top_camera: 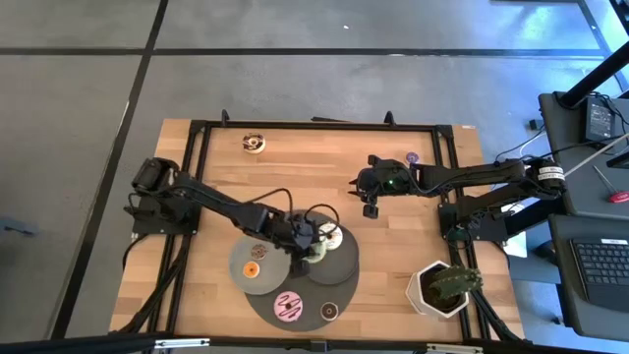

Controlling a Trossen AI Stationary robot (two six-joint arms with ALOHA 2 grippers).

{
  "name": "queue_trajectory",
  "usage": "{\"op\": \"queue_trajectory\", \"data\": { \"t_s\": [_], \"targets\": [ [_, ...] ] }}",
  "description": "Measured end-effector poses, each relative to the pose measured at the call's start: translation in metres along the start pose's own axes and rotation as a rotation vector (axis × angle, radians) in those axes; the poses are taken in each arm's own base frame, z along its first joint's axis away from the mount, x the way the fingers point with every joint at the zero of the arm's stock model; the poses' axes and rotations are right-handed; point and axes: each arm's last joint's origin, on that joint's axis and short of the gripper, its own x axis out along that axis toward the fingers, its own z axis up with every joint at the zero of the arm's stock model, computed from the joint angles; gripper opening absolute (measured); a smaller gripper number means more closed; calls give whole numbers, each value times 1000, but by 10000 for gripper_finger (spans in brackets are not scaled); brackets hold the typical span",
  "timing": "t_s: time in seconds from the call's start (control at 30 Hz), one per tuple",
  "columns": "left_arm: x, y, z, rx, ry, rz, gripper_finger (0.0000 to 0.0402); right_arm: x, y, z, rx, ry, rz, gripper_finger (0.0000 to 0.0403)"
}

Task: Pick & Place donuts
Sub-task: Put the big blue donut on the black plate

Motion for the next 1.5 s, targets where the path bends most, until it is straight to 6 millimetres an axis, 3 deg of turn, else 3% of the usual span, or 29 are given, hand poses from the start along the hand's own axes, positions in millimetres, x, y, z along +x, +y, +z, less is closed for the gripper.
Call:
{"op": "queue_trajectory", "data": {
  "t_s": [0.4,1.1,1.5],
  "targets": [
    [36,-7,0,5,93,-42,2,0,0,0,0,2,1,132],
    [37,-5,-2,-1,100,-6,2,0,0,-2,-3,20,4,132],
    [37,-5,-2,32,103,-14,40,0,1,-4,-6,43,7,132]
  ]
}}
